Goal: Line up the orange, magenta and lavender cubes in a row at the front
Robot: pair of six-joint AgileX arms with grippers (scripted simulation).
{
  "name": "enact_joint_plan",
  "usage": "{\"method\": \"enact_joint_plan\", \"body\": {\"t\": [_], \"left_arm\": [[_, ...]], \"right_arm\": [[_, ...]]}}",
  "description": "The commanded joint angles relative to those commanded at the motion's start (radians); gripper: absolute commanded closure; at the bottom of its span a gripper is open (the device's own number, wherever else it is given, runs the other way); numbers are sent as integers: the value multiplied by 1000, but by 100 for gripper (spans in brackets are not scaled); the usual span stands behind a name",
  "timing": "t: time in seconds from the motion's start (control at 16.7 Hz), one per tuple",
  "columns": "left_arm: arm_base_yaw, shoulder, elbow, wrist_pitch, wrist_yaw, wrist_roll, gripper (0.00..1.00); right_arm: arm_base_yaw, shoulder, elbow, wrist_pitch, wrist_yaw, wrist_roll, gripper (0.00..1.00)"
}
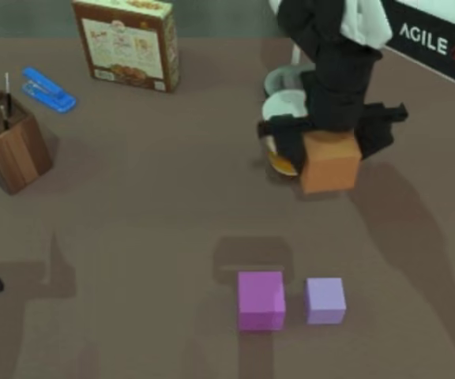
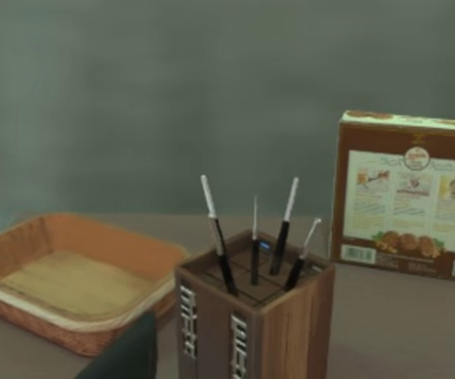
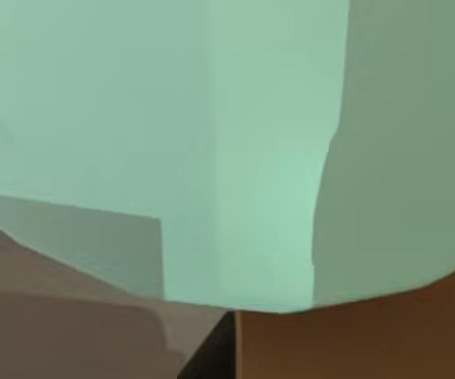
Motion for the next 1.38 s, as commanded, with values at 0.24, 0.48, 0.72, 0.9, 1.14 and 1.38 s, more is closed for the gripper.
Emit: {"method": "enact_joint_plan", "body": {"t": [0.24, 0.48, 0.72, 0.9, 1.14, 1.38], "left_arm": [[0, 0, 0, 0, 0, 0, 0], [0, 0, 0, 0, 0, 0, 0], [0, 0, 0, 0, 0, 0, 0], [0, 0, 0, 0, 0, 0, 0], [0, 0, 0, 0, 0, 0, 0], [0, 0, 0, 0, 0, 0, 0]], "right_arm": [[252, 13, 38, -36, 0, 351, 100], [455, 4, 61, -52, 3, 592, 100], [524, -6, 66, -54, 6, 663, 100], [521, -3, 64, -52, 4, 663, 100], [521, 5, 0, 21, 5, 663, 100], [524, 25, -117, 165, 5, 665, 100]]}}
